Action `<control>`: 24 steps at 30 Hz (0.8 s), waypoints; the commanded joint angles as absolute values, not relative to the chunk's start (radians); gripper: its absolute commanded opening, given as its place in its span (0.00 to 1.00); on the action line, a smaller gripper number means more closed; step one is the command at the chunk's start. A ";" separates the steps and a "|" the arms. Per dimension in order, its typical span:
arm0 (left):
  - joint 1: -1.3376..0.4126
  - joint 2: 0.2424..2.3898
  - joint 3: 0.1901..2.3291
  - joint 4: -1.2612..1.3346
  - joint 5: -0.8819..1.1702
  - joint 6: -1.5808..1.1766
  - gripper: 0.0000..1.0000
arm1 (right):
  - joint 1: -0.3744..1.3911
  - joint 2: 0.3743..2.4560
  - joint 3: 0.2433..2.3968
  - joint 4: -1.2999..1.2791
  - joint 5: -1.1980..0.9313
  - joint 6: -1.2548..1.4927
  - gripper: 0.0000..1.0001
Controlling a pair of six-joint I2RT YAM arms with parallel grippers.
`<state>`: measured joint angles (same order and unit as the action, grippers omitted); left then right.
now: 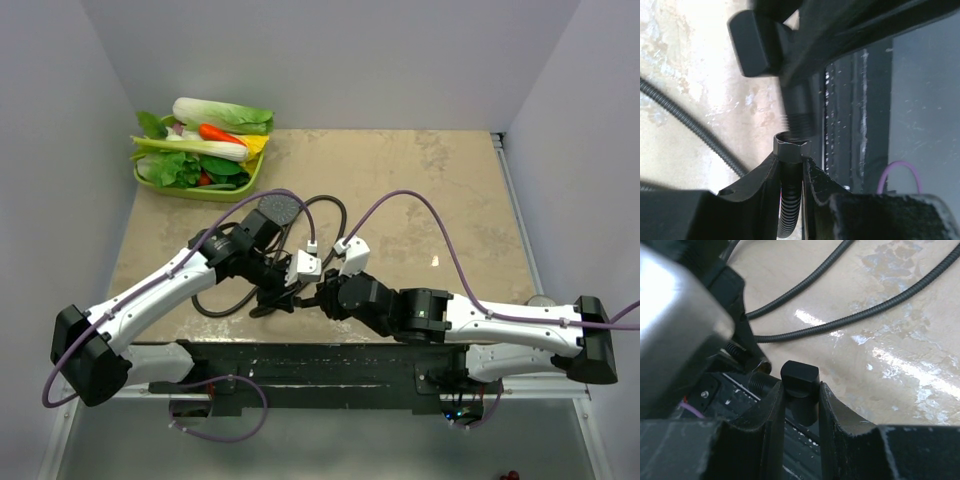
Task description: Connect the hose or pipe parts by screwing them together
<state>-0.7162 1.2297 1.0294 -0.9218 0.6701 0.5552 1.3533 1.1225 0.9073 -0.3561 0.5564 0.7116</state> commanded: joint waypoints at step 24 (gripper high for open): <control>-0.727 1.146 0.979 -0.756 0.538 0.589 0.00 | 1.350 1.072 0.954 -0.564 0.629 0.862 0.00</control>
